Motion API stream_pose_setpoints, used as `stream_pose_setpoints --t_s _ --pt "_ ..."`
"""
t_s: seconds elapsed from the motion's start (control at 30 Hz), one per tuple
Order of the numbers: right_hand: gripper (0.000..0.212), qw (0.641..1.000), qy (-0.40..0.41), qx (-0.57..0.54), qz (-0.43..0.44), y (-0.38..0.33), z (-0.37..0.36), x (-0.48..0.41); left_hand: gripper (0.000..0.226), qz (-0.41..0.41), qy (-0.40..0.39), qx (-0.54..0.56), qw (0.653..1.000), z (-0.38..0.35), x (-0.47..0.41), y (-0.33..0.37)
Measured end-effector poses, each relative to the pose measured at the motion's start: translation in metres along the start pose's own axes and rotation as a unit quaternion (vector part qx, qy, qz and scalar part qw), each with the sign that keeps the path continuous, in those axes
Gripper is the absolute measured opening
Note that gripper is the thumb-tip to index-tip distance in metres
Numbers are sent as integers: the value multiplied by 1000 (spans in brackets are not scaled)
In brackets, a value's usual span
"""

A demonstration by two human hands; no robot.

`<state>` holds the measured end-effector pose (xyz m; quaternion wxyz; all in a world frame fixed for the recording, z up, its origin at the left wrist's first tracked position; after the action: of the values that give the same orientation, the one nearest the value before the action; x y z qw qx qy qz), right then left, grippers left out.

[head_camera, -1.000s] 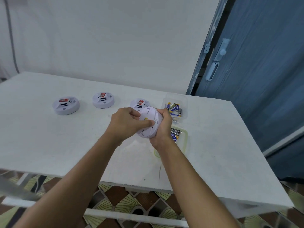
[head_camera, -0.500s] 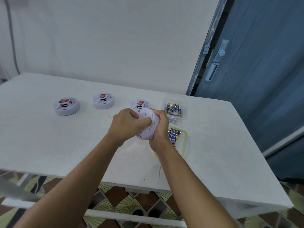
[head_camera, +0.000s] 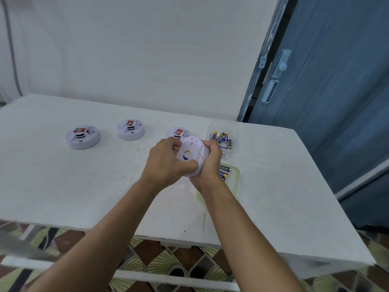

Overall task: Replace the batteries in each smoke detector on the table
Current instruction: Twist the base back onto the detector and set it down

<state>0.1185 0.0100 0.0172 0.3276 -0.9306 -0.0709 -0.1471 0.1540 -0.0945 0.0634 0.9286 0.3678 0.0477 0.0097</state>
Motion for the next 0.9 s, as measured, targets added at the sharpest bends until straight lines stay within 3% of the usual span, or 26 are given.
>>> stream_pose_setpoints --t_s 0.27,0.43,0.6,0.9 --pt "36 1000 -8 8 18 -1 4 3 64 46 -13 32 998 -9 1 -5" --pt "54 999 -23 -13 18 3 6 2 61 70 -8 38 997 -11 1 -6" --pt "56 999 -27 -27 28 3 5 3 54 80 2 44 996 -12 0 -4" --pt "33 996 30 -70 -44 -17 17 1 27 14 -66 119 991 3 -10 -25"
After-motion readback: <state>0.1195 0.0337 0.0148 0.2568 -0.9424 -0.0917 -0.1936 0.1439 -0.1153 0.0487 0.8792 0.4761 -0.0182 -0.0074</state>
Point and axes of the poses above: each hand's wrist, its own x-axis away from the middle knuckle, its own z-axis out of the back of the hand, y = z × x, the point moved 1 cm from there along -x, towards the middle knuckle, and after that the axes turned 11 degrees about -x, right-handed, at the moved point
